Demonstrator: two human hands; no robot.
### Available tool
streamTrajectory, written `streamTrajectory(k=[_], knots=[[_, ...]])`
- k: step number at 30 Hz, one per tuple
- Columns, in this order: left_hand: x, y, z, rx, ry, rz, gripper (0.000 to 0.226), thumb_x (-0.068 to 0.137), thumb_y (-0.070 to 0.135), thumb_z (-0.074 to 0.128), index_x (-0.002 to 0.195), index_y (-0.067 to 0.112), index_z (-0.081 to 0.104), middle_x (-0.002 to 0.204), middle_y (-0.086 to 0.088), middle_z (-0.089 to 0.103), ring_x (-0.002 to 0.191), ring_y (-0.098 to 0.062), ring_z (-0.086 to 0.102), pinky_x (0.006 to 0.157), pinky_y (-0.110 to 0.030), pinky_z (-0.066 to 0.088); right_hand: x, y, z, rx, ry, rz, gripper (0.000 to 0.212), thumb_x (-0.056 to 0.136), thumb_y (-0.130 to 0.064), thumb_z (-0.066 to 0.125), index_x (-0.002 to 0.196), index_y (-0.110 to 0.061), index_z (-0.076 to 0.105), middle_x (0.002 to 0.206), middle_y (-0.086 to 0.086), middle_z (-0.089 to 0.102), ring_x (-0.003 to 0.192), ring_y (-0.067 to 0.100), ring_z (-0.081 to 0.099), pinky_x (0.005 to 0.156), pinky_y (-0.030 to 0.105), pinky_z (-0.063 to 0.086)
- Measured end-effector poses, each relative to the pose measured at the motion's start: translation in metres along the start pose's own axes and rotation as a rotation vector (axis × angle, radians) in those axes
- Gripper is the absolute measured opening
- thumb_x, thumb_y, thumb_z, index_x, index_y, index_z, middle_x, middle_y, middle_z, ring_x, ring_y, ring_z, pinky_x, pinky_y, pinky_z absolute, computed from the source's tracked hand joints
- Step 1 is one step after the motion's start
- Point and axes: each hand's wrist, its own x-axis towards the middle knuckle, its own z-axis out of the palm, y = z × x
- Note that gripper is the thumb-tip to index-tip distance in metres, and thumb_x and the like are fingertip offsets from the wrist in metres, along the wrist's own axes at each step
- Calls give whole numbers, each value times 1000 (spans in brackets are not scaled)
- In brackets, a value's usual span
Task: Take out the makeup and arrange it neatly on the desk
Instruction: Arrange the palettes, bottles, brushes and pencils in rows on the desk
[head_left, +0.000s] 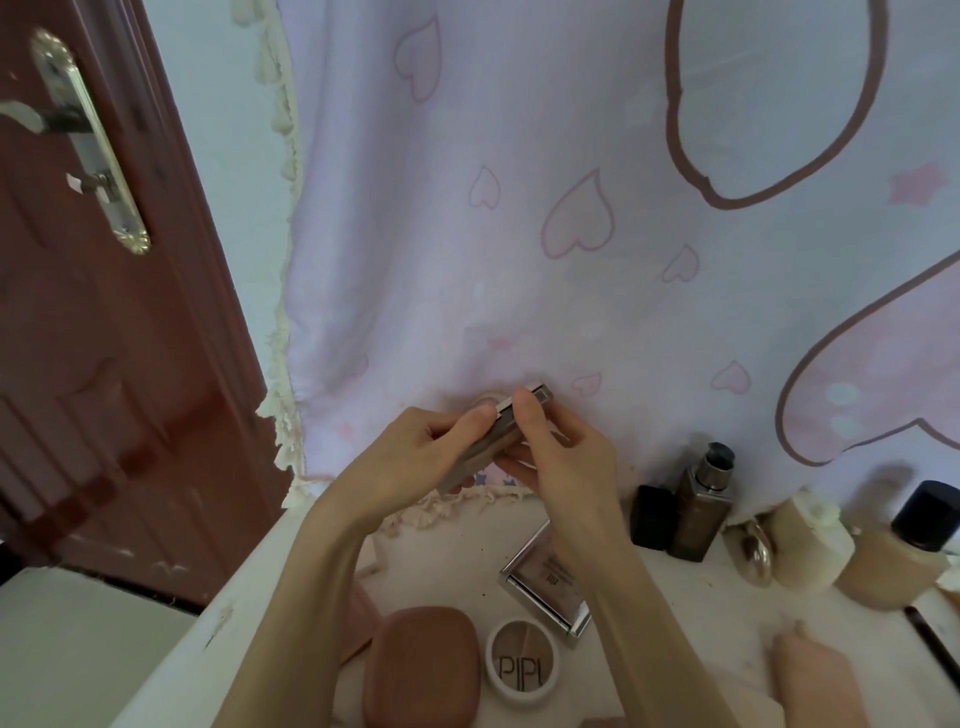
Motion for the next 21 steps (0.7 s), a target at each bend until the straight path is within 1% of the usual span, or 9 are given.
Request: streamTrajectory(k=[2,4,6,8,10,12,16,19,21], knots=[[-2,-3,-6,2,-6,15,45,75,64,45,79,31,75,79,-6,70,70,-16,66,70,-28,53,-1,3,3,-14,-15,14,15,86,-31,64,93,-21,70,95,4,72,91,17,69,77,27,57],[-4,-4,-14,-8,0,33,42,76,61,46,81,31,75,80,-6,70,74,-14,66,75,-27,53,-2,4,7,18,-57,39,28,85,-31,64,110,-17,64,108,7,67,99,18,66,81,29,56],[-9,-6,-25,-15,0,68,35,81,54,47,91,35,74,89,5,73,85,-5,66,77,-17,52,-4,6,9,126,-150,82,37,87,-23,64,122,-15,57,115,8,63,104,17,65,84,31,56],[-15,-8,-34,-15,-25,99,32,86,45,46,105,35,69,103,15,70,98,4,61,79,-8,46,-6,7,11,206,-251,123,42,87,-15,63,128,-12,52,121,7,61,105,16,65,85,33,55],[-18,-8,-41,11,-41,116,32,89,37,45,113,30,65,109,14,68,106,1,60,86,-7,43,-6,9,12,218,-328,141,40,87,-7,62,126,-10,51,121,6,61,105,17,65,84,32,55],[-19,-6,-45,93,-57,125,32,89,32,45,113,26,65,107,12,70,105,-4,61,86,-10,43,-5,14,11,236,-368,161,31,87,0,60,117,-9,55,111,3,66,103,18,66,84,31,55],[-10,-8,-50,323,-22,123,26,96,17,44,107,11,67,98,-2,70,96,-21,64,90,-31,48,-6,27,15,277,-344,260,35,83,9,60,107,-17,60,102,1,68,95,19,68,79,30,56],[-4,-12,-55,476,53,153,24,96,12,45,104,8,67,93,-1,67,89,-18,61,81,-20,43,-8,35,21,220,-323,307,42,80,13,60,103,-22,61,93,-4,69,89,17,69,78,32,57],[-2,-14,-58,505,46,152,23,96,12,46,106,8,67,91,0,66,86,-15,59,78,-19,41,-8,39,23,204,-315,341,44,79,14,60,103,-22,61,89,-7,70,93,21,68,82,35,56]])
